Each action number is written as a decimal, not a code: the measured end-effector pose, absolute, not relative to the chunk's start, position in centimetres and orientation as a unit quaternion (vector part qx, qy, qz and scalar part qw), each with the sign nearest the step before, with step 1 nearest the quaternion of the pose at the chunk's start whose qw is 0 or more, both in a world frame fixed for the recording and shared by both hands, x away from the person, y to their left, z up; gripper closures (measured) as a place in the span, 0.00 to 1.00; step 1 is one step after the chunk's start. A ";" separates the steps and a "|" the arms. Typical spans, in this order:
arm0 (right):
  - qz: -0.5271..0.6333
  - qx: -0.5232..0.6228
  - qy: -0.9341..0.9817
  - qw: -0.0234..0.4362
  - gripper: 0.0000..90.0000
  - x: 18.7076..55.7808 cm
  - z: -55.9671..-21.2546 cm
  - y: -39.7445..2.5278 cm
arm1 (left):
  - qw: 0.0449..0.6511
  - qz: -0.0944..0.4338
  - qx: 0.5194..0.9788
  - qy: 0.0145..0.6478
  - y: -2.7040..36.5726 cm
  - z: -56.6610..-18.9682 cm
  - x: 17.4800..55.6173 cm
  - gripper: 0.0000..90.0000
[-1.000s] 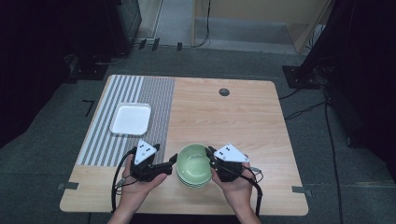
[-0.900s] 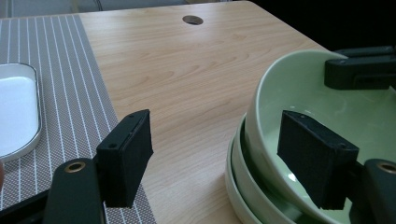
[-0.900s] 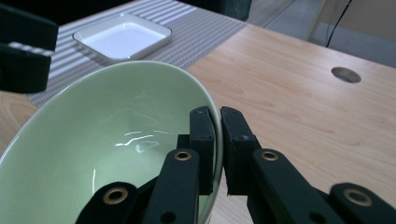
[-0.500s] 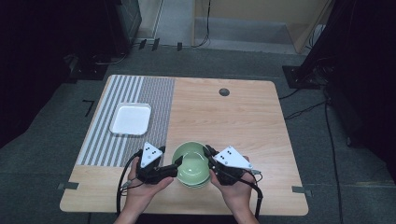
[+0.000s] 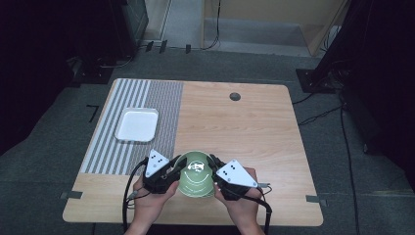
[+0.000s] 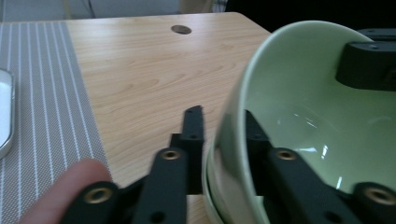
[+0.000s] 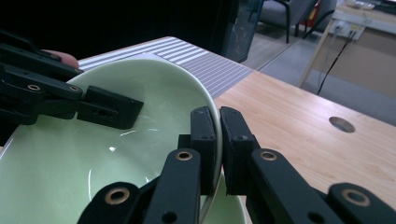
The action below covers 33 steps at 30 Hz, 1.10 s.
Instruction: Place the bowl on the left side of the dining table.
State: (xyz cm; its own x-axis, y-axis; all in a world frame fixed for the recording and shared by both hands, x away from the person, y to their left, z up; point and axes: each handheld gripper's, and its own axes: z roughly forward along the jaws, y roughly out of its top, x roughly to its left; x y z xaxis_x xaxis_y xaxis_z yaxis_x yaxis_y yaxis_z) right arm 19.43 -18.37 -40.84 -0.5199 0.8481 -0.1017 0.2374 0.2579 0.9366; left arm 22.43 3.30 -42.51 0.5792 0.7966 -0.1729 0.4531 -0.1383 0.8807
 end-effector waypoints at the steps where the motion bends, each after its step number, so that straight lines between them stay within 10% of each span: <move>1: 0.481 0.373 0.727 0.317 0.95 19.4 -40.8 -18.4 | 0.500 0.172 0.735 0.425 3.3 -42.5 22.4 0.92; 18: 0.509 0.376 0.704 0.322 0.93 18.8 -41.0 -17.6 | 0.512 0.200 0.732 0.403 4.5 -42.2 22.1 0.92; 26: 0.531 0.419 0.674 0.298 0.40 19.4 -40.3 -18.7 | 0.517 0.202 0.724 0.410 5.4 -42.1 22.5 0.93; 33: 0.535 0.429 0.676 0.270 0.25 19.7 -40.1 -19.4 | 0.524 0.194 0.718 0.415 6.0 -42.1 22.8 0.93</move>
